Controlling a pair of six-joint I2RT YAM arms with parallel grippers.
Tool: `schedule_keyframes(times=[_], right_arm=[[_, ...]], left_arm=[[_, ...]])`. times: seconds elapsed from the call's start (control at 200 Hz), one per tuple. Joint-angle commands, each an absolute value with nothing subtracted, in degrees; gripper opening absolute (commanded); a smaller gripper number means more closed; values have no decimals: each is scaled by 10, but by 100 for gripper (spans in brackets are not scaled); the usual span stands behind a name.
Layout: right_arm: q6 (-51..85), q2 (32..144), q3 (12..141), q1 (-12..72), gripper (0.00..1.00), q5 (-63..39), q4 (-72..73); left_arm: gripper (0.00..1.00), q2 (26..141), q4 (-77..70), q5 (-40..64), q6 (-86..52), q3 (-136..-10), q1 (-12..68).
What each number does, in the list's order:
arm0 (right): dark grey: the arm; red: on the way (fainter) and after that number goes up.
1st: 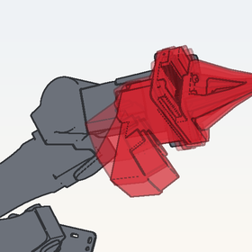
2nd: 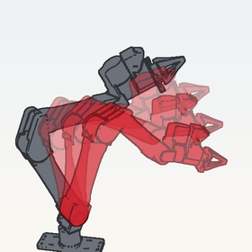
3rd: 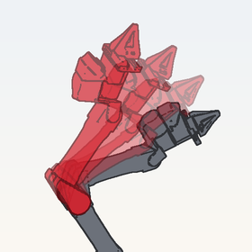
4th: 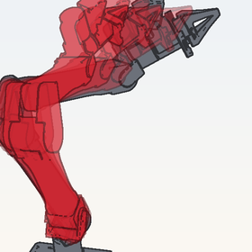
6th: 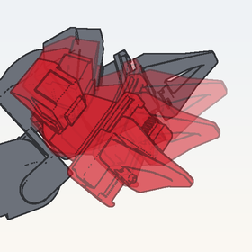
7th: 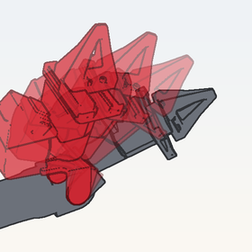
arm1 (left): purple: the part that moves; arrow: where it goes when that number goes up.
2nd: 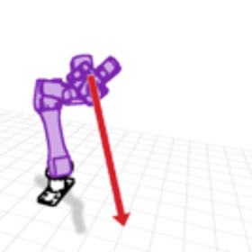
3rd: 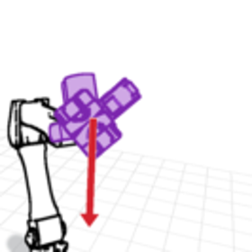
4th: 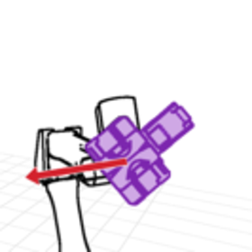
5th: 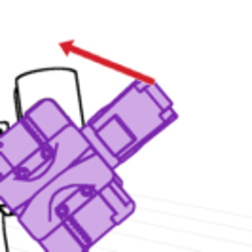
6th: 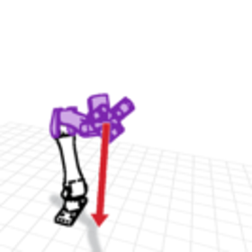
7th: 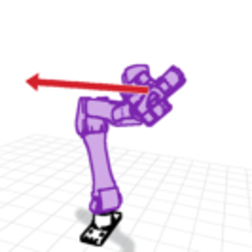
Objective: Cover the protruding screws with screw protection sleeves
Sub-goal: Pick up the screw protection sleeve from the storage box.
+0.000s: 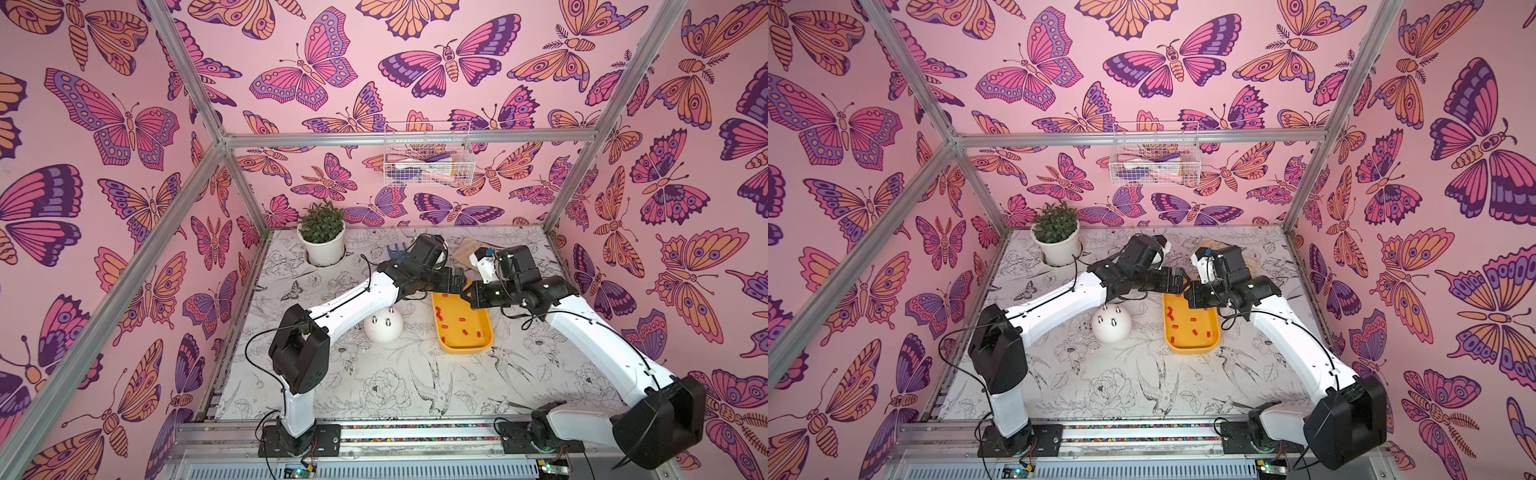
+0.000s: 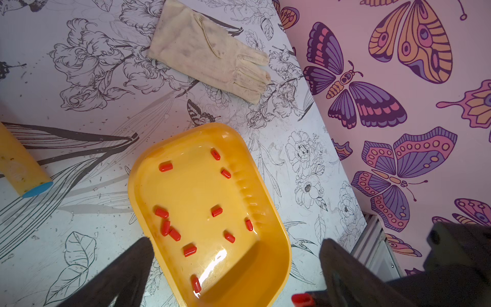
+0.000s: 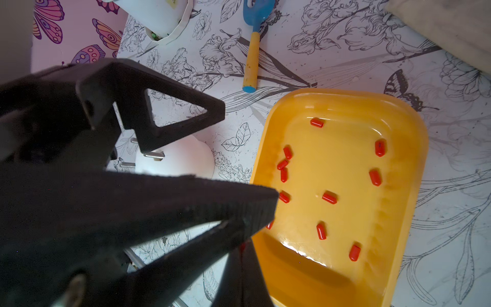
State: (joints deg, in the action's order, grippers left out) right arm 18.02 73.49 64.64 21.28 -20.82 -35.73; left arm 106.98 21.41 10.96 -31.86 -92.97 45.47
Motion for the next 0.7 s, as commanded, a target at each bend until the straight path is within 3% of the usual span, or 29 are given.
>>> schedule_keyframes(times=[0.0,0.697], right_arm=[[186,721,644,207,3,-202,-351],[193,716,636,196,3,-207,-335]], left_arm=[[99,1082,212,114,-318,-926,460],[94,1092,213,120,-318,-918,461]])
